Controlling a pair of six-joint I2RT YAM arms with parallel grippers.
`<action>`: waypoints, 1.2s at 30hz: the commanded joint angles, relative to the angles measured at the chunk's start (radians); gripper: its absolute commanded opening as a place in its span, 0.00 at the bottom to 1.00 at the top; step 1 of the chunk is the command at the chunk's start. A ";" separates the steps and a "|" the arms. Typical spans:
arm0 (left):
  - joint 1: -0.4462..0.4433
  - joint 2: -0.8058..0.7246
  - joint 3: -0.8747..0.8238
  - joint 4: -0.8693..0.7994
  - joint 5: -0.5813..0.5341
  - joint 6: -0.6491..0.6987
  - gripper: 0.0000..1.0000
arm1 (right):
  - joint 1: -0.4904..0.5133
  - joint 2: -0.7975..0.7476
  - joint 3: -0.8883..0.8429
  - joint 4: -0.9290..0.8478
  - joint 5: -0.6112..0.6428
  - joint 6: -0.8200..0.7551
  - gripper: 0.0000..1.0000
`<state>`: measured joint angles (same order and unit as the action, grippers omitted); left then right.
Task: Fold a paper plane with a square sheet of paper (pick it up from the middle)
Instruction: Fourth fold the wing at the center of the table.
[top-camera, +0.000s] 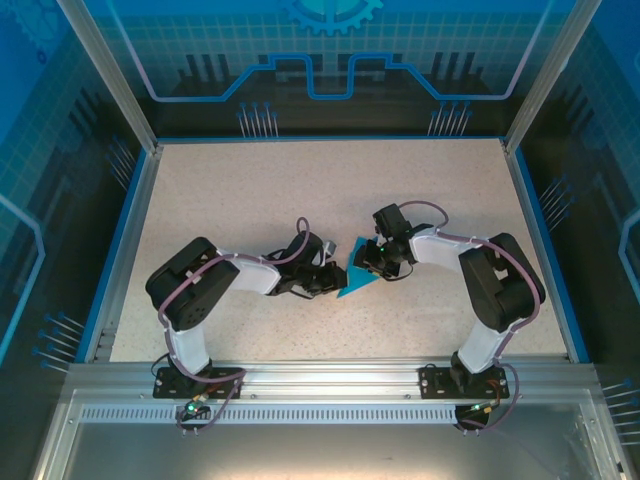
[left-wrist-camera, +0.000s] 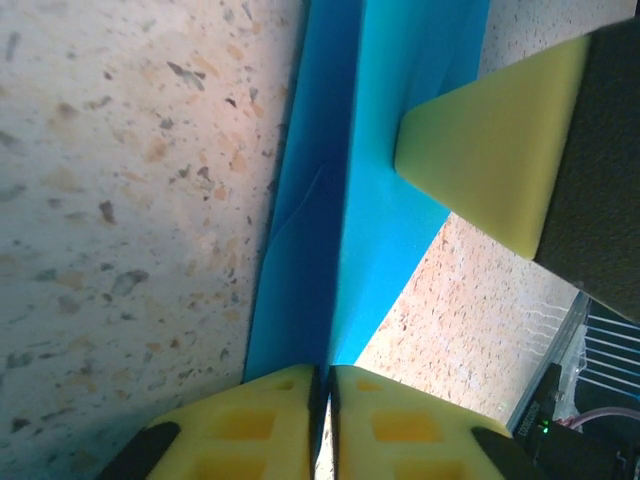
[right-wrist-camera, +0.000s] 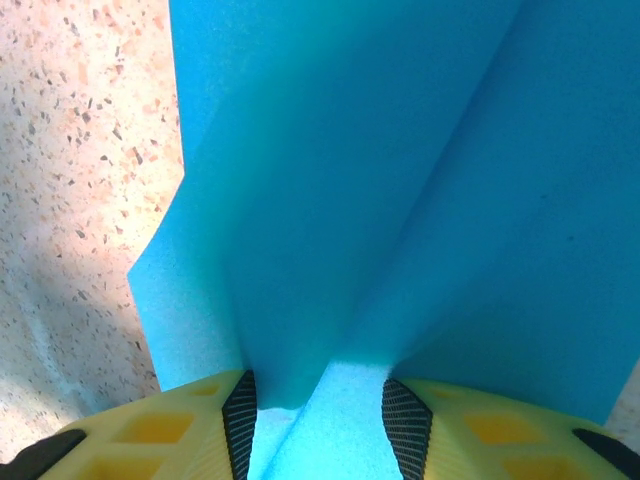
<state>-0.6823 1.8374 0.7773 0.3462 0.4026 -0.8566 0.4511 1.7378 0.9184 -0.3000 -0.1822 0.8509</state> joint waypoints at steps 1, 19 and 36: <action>0.015 -0.035 -0.003 -0.004 0.023 0.026 0.21 | -0.003 0.084 -0.044 -0.126 0.153 0.026 0.44; -0.033 -0.098 -0.056 0.097 0.000 0.053 0.27 | -0.006 0.100 -0.050 -0.139 0.165 0.105 0.45; -0.038 -0.073 -0.018 -0.026 -0.078 0.082 0.30 | -0.007 0.117 -0.046 -0.163 0.176 0.116 0.47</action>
<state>-0.7158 1.7664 0.7353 0.3691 0.3653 -0.8055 0.4519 1.7538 0.9379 -0.3233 -0.1677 0.9546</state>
